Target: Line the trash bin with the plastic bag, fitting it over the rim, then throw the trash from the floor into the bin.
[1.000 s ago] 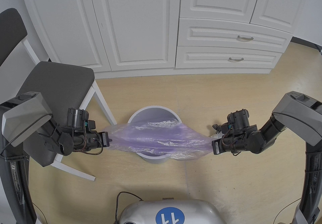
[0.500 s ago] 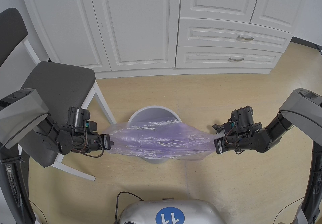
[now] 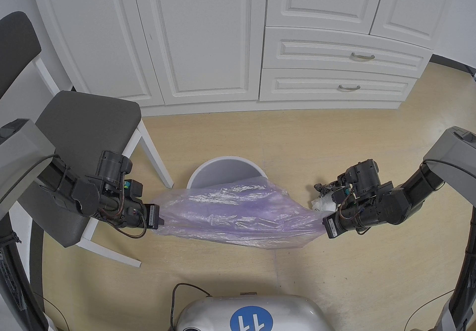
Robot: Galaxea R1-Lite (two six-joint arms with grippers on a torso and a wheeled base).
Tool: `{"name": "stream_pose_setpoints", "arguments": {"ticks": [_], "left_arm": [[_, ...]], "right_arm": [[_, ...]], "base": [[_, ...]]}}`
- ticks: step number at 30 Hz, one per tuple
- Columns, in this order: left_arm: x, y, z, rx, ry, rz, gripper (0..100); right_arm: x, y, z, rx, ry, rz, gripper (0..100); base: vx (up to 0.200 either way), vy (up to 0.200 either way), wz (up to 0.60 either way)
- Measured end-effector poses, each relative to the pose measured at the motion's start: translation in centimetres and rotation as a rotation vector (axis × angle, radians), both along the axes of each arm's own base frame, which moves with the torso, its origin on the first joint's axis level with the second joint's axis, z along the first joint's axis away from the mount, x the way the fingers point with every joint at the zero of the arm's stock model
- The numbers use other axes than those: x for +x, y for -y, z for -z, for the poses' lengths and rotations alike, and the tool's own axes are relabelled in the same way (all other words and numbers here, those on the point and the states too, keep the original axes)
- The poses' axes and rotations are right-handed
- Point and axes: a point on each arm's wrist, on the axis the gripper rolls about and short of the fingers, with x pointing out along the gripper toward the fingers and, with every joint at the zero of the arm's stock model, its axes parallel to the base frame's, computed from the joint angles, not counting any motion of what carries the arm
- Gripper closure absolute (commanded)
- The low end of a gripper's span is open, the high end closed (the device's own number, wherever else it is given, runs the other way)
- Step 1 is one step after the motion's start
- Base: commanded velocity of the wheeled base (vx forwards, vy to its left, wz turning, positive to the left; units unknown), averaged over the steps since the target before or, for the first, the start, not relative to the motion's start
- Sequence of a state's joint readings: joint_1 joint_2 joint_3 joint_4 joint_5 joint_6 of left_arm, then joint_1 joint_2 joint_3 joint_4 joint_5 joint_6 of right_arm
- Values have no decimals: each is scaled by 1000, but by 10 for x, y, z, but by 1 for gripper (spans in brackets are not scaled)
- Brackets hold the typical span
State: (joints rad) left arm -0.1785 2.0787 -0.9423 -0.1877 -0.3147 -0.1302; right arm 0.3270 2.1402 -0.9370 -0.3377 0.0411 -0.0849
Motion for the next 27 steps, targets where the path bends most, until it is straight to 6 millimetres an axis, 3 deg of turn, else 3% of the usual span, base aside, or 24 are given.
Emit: {"name": "stream_pose_setpoints", "arguments": {"ticks": [9, 21, 27], "left_arm": [[7, -3, -2, 15, -10, 2, 100], [32, 1, 47, 105, -8, -57, 100], [40, 3, 55, 59, 15, -117, 100]], "right_arm": [[0, -1, -3, -6, 15, -20, 100], [18, -29, 24, 96, 1, 42, 100], [33, -46, 36, 197, 70, 82, 100]], "base": [[0, 0, 0], [0, 0, 0], [0, 0, 0]]}}
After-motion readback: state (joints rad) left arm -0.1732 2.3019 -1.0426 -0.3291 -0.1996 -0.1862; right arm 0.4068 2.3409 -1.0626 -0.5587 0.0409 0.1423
